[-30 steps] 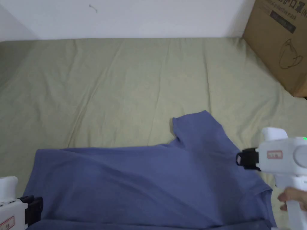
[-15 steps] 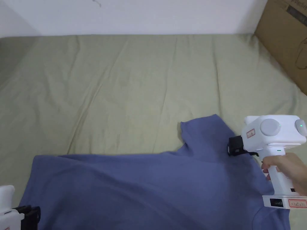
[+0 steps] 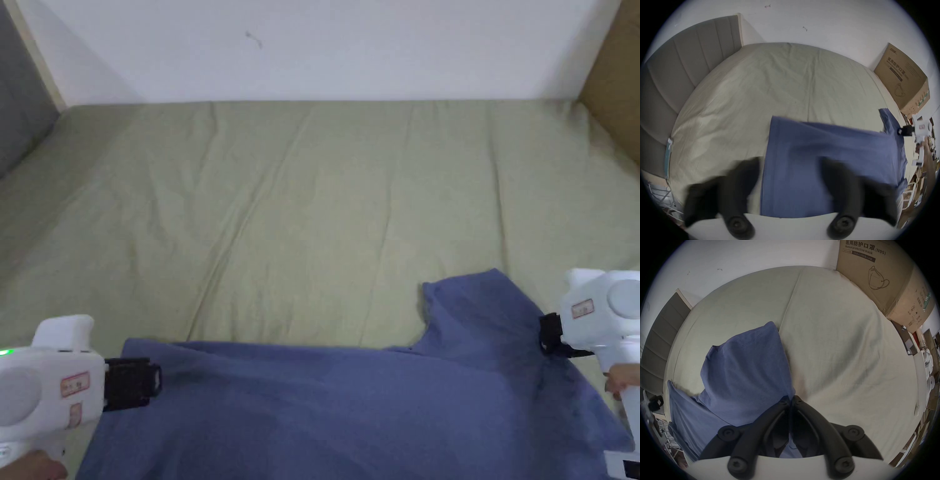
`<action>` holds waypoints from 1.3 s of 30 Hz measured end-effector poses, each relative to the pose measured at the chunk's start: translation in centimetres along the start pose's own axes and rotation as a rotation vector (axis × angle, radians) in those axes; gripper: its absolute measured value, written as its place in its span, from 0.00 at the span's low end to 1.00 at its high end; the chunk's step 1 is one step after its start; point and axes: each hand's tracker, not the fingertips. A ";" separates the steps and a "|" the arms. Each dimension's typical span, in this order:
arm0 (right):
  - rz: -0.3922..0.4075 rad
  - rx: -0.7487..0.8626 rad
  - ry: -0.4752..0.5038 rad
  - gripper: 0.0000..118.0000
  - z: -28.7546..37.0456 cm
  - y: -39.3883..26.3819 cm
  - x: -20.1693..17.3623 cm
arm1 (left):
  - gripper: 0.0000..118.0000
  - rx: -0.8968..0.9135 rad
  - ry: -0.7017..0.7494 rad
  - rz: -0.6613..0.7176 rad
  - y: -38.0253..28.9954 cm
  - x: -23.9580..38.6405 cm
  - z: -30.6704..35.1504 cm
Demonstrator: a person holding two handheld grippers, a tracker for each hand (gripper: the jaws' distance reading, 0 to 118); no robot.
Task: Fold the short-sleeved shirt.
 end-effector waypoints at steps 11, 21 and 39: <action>0.007 -0.014 -0.007 0.01 -0.5 0.2 -0.1 | 0.79 -0.172 0.072 0.082 4.3 0.9 -10.5; -0.011 0.035 0.041 0.01 3.5 0.0 0.2 | 0.01 -0.081 0.026 0.034 4.9 0.4 -5.5; 0.033 0.144 0.109 0.01 20.9 -17.0 3.1 | 0.01 0.119 -0.019 -0.089 -7.9 -2.6 13.6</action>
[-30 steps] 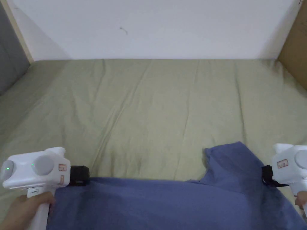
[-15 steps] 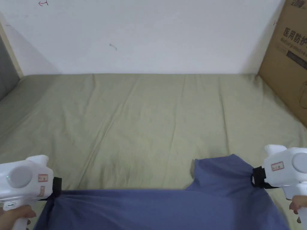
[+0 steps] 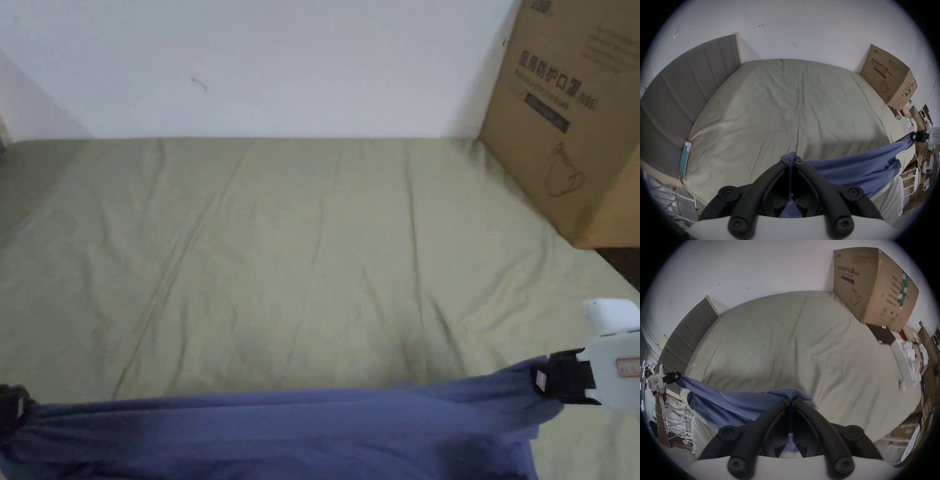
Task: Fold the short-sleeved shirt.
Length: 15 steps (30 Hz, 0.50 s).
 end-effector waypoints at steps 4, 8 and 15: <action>-0.067 -0.117 0.000 0.01 -1.2 -6.6 0.9 | 0.01 -0.113 0.019 0.023 -5.6 1.1 -0.2; -0.168 -0.158 0.038 0.01 -4.4 -11.1 2.3 | 0.05 -0.165 0.022 0.025 -9.2 -0.3 -2.6; -0.037 -0.116 -0.114 0.61 -4.5 -12.6 1.3 | 0.86 -0.130 0.081 0.088 -9.3 -0.7 -0.7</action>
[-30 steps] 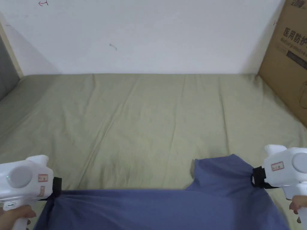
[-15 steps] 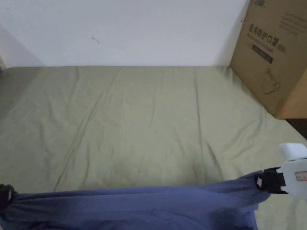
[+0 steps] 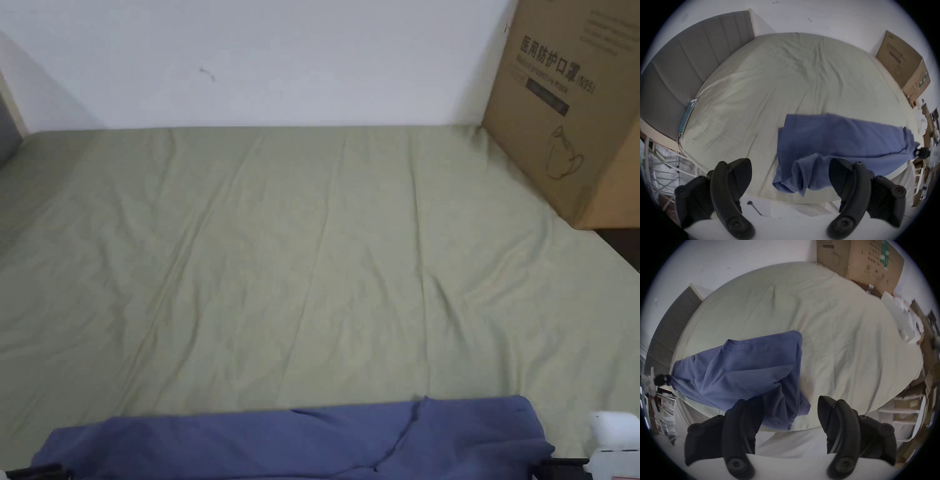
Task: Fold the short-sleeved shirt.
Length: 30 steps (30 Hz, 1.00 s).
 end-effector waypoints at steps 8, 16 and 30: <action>0.116 0.257 0.008 0.58 5.5 1.8 -5.6 | 0.55 0.147 -0.175 0.123 1.0 0.4 5.3; 0.157 0.313 0.209 0.00 4.1 2.5 -14.1 | 0.00 0.097 -0.171 0.140 -1.6 0.4 3.9; 0.274 0.255 0.281 0.00 1.0 3.8 -20.2 | 0.97 0.027 -0.410 0.456 -2.2 -7.0 -1.1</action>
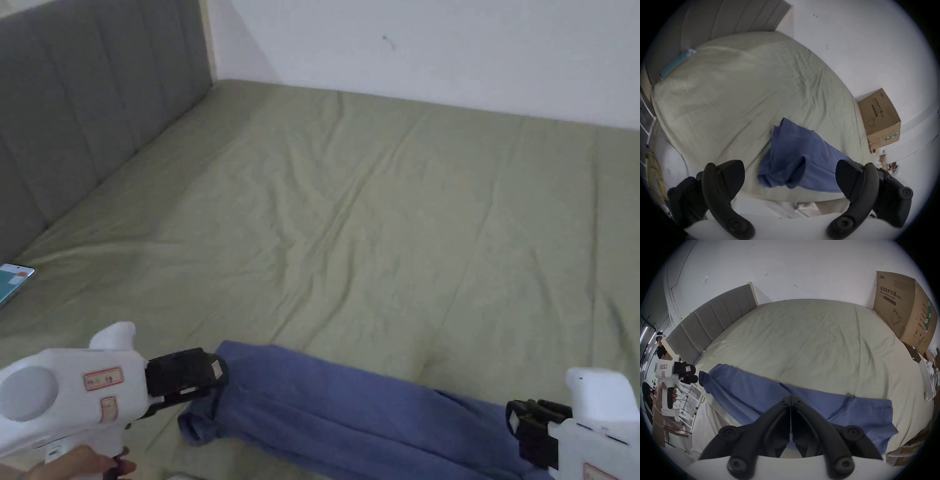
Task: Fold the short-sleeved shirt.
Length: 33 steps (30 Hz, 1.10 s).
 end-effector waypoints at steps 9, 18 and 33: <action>0.025 -0.070 -0.005 0.00 -1.0 -0.4 -0.2 | 0.99 -0.095 -0.091 0.144 0.5 -3.5 -6.9; -0.058 -0.108 0.009 0.00 -1.8 -1.0 0.8 | 0.11 -0.117 -0.065 0.136 0.8 -2.9 -5.5; -0.236 -0.006 -0.075 0.00 3.8 -2.3 6.3 | 0.10 -0.001 -0.132 -0.387 0.8 17.5 -0.5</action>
